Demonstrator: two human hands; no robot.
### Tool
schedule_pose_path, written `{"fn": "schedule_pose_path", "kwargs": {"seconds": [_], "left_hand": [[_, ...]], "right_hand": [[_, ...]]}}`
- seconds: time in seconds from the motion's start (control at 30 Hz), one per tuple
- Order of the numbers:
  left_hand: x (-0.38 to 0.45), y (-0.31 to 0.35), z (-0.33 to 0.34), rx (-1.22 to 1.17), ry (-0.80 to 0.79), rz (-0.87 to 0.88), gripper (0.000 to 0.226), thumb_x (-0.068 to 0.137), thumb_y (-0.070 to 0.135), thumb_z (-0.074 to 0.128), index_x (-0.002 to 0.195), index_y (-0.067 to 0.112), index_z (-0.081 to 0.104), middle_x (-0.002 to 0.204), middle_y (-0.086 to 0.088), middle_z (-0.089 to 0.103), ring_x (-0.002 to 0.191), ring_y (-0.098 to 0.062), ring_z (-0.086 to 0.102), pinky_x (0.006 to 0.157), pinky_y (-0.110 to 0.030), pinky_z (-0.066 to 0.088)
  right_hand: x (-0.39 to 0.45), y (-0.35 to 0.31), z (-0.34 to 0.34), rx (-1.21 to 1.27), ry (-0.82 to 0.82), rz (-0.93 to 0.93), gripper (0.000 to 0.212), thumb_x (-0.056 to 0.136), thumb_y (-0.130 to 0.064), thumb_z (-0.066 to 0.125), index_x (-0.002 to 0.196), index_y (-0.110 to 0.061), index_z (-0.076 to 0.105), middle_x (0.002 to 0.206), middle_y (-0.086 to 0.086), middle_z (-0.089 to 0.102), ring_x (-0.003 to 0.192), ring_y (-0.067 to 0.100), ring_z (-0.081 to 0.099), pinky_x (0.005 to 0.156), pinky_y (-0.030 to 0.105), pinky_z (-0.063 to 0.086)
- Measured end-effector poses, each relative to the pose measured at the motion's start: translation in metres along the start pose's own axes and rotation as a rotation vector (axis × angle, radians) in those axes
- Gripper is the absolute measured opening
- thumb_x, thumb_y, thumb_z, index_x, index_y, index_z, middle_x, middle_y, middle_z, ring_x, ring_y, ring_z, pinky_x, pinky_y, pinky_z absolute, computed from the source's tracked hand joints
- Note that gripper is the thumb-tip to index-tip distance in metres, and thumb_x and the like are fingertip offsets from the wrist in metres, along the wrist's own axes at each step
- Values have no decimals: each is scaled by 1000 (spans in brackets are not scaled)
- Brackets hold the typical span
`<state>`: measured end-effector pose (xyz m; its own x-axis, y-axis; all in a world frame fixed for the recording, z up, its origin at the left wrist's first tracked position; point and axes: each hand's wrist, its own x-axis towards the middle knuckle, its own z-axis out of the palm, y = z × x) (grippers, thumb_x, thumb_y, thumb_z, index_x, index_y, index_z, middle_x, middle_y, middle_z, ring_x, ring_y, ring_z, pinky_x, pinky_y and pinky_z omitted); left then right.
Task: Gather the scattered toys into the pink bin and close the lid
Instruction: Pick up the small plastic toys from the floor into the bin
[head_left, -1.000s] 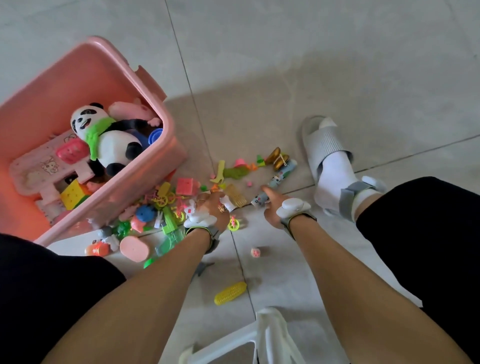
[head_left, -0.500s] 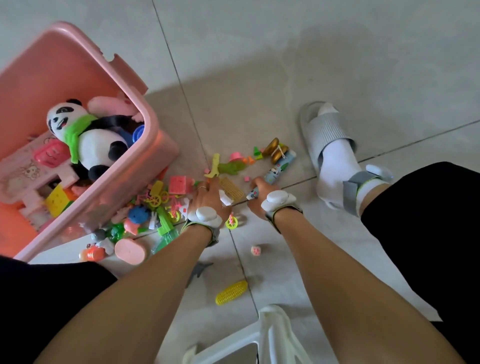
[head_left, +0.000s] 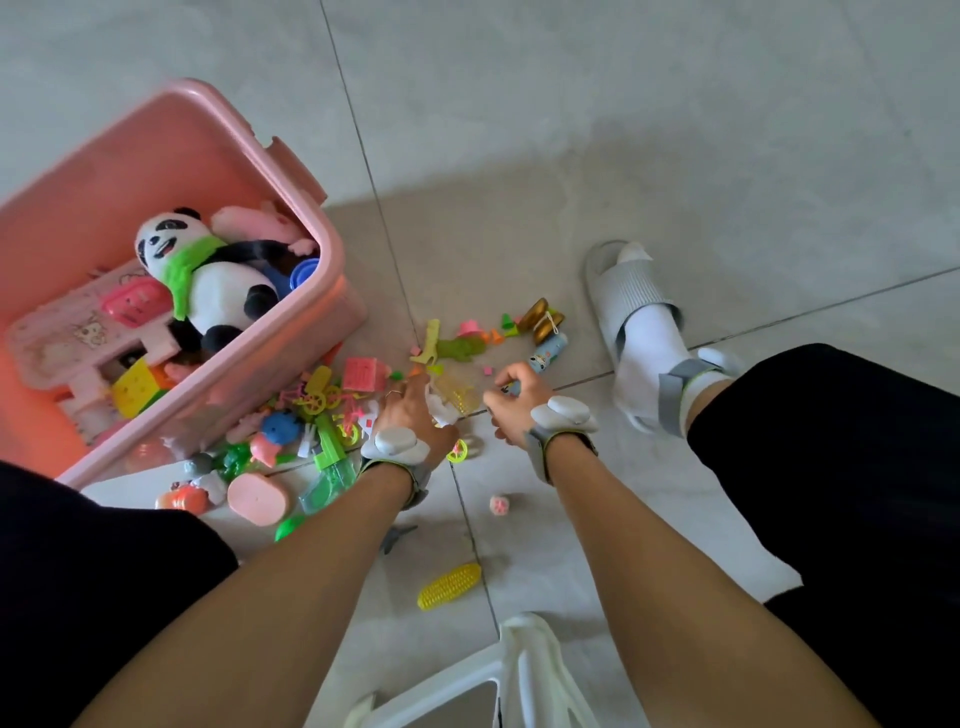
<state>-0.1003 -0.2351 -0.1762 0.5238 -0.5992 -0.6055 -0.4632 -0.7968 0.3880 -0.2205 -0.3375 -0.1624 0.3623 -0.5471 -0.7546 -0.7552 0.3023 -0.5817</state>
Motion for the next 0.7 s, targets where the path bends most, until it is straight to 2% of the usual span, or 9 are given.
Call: {"fn": "schedule_pose_path", "kwargs": {"seconds": [0.07, 0.13, 0.2, 0.27, 0.37, 0.5, 0.57, 0.7], "left_hand": [[-11, -9, -3, -58, 2, -6, 80, 63, 43, 67, 136, 32, 37, 111, -8, 60, 103, -33, 56, 79, -43, 53], [-17, -15, -8, -116, 8, -10, 81, 61, 45, 67, 136, 38, 37, 111, -7, 61, 100, -31, 61, 79, -43, 56], [-30, -17, -20, -123, 30, -3, 75, 69, 37, 71, 138, 34, 40, 114, -10, 57, 93, -28, 59, 78, -36, 53], [-39, -23, -32, -105, 54, -4, 74, 74, 28, 71, 141, 31, 40, 115, -10, 51, 89, -27, 53, 74, -31, 47], [-45, -28, -50, -67, 63, 53, 82, 73, 30, 74, 146, 30, 36, 121, -10, 50, 102, -30, 57, 76, -29, 45], [-62, -37, -84, -85, 118, 125, 75, 69, 35, 76, 137, 30, 46, 121, -3, 50, 107, -24, 54, 84, -30, 46], [-71, -41, -99, -80, 142, 147, 70, 66, 36, 75, 131, 30, 51, 119, -1, 52, 109, -24, 53, 87, -33, 48], [-90, -47, -128, -51, 151, 201, 64, 69, 37, 77, 128, 26, 55, 120, -1, 56, 113, -25, 54, 89, -33, 47]], "right_hand": [[-12, -4, 5, 45, -5, -5, 12, 81, -29, 53, 92, -28, 48, 82, 10, 64, 63, 24, 60, 68, 40, 54], [-16, -3, 9, 55, 1, -15, 9, 77, -33, 53, 85, -31, 49, 80, 8, 64, 64, 24, 60, 69, 42, 56], [-30, -9, 14, 52, 2, -51, 7, 79, -32, 54, 84, -30, 50, 76, 6, 62, 67, 24, 60, 69, 43, 55], [-45, -16, 18, 60, 0, -90, 6, 84, -27, 54, 89, -25, 51, 71, 2, 58, 68, 24, 57, 65, 38, 51], [-60, -26, 18, 32, 1, -158, 7, 86, -25, 55, 93, -23, 52, 76, -2, 58, 71, 22, 57, 66, 34, 47], [-83, -45, 23, -64, 38, -267, 4, 89, -25, 51, 93, -25, 51, 73, -4, 55, 65, 20, 53, 63, 31, 45], [-95, -56, 27, -81, 70, -312, 3, 89, -25, 52, 89, -27, 50, 69, -5, 54, 62, 19, 52, 62, 33, 45], [-114, -81, 33, -122, 119, -388, 16, 87, -23, 52, 77, -33, 47, 68, -5, 55, 63, 20, 53, 62, 31, 45]]}}
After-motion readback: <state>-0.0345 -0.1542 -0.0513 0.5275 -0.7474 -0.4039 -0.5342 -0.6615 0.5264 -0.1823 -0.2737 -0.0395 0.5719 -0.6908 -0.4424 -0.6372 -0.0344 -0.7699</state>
